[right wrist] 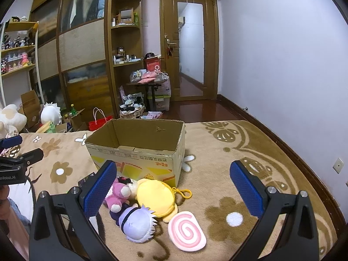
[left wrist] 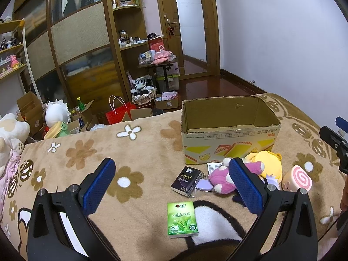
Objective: Organize soft objects
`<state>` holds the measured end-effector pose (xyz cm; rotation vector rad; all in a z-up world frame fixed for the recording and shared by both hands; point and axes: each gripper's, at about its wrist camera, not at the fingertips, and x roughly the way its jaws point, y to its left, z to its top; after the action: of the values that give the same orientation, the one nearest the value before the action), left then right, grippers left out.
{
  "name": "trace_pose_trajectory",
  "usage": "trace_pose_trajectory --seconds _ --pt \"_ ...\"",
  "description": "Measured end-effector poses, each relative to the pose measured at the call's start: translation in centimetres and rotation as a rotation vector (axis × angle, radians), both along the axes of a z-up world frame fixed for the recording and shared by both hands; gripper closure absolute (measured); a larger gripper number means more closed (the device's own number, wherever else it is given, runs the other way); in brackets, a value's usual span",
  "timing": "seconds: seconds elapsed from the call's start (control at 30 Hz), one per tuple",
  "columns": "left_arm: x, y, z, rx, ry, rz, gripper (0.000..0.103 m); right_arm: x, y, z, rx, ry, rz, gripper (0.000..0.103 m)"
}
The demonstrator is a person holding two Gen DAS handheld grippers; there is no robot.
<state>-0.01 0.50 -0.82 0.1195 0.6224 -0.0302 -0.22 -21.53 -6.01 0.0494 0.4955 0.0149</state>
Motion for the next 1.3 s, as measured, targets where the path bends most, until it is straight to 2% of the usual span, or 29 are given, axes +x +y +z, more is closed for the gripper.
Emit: trace_pose_trajectory --seconds 1.3 --pt "0.08 -0.04 -0.27 -0.002 0.019 -0.003 0.0 -0.01 -0.02 -0.03 0.005 0.002 0.0 0.0"
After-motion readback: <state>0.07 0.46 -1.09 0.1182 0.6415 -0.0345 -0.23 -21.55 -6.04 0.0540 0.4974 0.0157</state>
